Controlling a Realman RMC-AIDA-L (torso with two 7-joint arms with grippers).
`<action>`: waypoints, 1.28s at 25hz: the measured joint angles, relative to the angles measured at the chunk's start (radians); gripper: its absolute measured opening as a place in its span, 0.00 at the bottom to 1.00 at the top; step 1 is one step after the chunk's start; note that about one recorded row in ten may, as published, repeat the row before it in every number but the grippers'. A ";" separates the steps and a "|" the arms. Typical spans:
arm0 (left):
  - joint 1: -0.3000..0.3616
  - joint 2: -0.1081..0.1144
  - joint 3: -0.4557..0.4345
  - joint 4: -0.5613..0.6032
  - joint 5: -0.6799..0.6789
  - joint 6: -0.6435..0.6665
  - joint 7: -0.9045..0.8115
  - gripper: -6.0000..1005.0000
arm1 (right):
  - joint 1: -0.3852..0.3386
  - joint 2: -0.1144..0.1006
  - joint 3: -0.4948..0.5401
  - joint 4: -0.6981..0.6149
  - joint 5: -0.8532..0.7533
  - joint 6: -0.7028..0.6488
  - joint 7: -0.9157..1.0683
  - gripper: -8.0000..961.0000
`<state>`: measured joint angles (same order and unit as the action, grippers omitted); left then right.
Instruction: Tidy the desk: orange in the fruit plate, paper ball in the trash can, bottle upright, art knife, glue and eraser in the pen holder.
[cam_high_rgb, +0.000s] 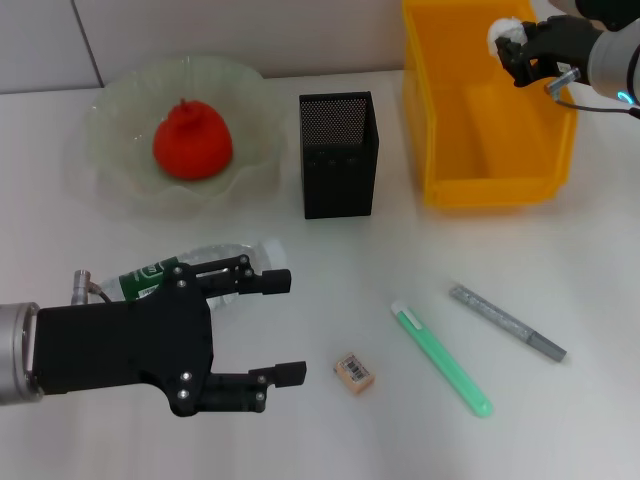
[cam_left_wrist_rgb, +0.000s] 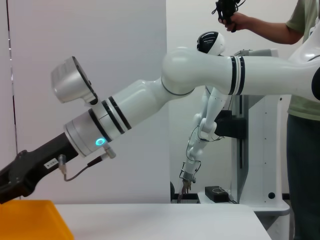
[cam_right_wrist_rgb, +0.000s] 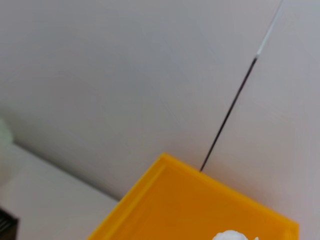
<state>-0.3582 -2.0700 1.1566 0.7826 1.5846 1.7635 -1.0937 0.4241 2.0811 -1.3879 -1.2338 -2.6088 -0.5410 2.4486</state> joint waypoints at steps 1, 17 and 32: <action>-0.001 0.000 0.000 0.000 0.000 -0.001 0.000 0.78 | 0.005 0.000 0.000 0.017 0.002 0.022 0.000 0.27; -0.001 0.001 -0.001 0.000 0.000 -0.004 0.000 0.78 | 0.027 0.002 -0.028 0.070 0.006 0.066 0.002 0.30; -0.001 -0.001 0.000 0.000 0.000 0.002 -0.008 0.78 | -0.008 0.004 -0.027 0.023 0.051 0.074 0.006 0.64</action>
<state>-0.3590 -2.0713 1.1566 0.7823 1.5846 1.7651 -1.1014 0.4160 2.0851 -1.4152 -1.2109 -2.5576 -0.4675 2.4543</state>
